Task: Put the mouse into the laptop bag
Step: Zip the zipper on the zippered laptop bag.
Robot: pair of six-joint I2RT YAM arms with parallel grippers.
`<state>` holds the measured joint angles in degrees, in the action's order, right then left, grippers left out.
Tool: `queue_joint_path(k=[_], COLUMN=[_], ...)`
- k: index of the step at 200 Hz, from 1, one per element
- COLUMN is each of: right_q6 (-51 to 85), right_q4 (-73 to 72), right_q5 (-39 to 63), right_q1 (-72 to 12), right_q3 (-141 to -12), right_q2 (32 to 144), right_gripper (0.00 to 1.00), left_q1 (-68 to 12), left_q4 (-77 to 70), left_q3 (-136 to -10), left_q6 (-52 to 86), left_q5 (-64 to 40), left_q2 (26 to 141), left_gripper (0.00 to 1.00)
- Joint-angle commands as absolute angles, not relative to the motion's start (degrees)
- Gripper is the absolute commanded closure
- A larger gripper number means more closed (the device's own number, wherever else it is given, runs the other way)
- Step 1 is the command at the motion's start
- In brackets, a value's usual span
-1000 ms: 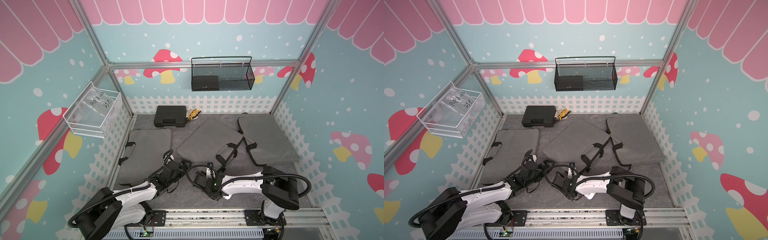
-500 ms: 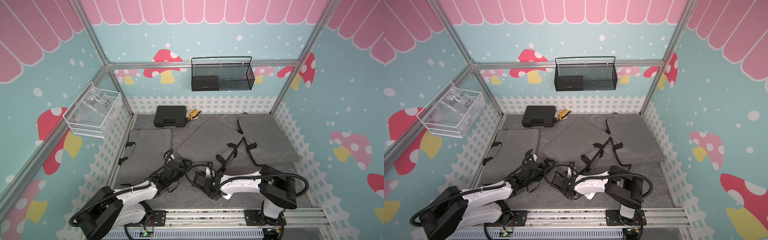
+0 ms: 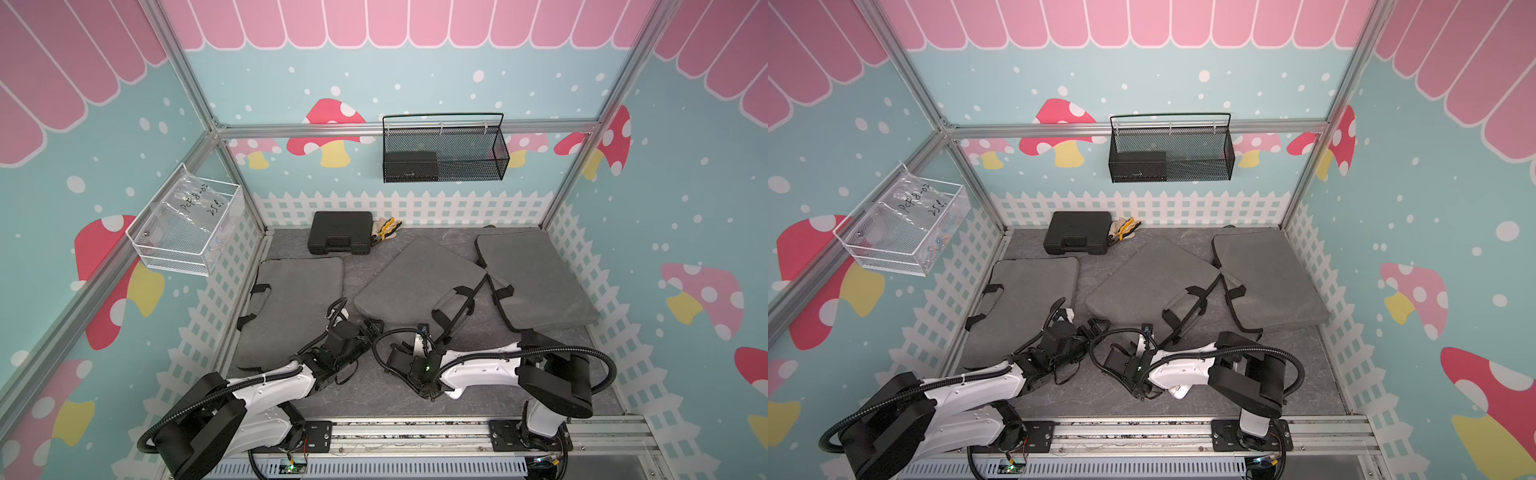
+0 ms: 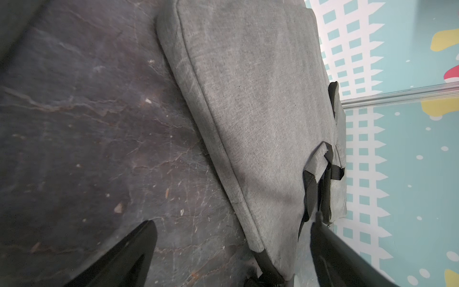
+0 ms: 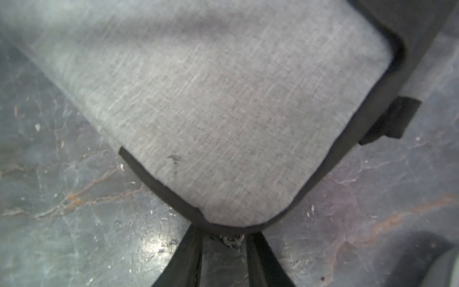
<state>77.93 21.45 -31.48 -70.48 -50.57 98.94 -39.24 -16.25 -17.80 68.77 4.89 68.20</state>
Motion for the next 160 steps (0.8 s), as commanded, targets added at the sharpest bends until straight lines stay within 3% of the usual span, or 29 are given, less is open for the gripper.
queue_joint_path(k=[1,24,53,114,160], right_q6=[78.44,78.09,77.96,72.99,68.49], right_q4=[22.17,21.80,22.00,19.84,15.20], right_q5=[-31.10,-30.97,-30.24,-27.98,-28.56], right_q1=[-70.11,-70.12,-70.22,-70.66,-71.28], right_q3=[-49.04,-49.28,-48.85,-45.78,-42.91], right_q2=[100.11,100.20,99.31,93.37,89.78], right_gripper=[0.72,0.91,1.00,1.00,1.00], left_q1=[-39.52,-39.52,-39.79,-50.56,-52.12], left_q4=[-17.63,-17.84,-19.33,-30.79,-38.86], left_q3=[-18.63,-18.63,-18.46,-19.59,-24.22], left_q6=[69.65,69.71,69.79,70.88,71.62], left_q5=[5.16,5.10,4.44,6.25,3.32], left_q2=[68.87,69.28,70.25,79.49,91.22], left_gripper=[0.01,0.01,0.01,0.01,0.01])
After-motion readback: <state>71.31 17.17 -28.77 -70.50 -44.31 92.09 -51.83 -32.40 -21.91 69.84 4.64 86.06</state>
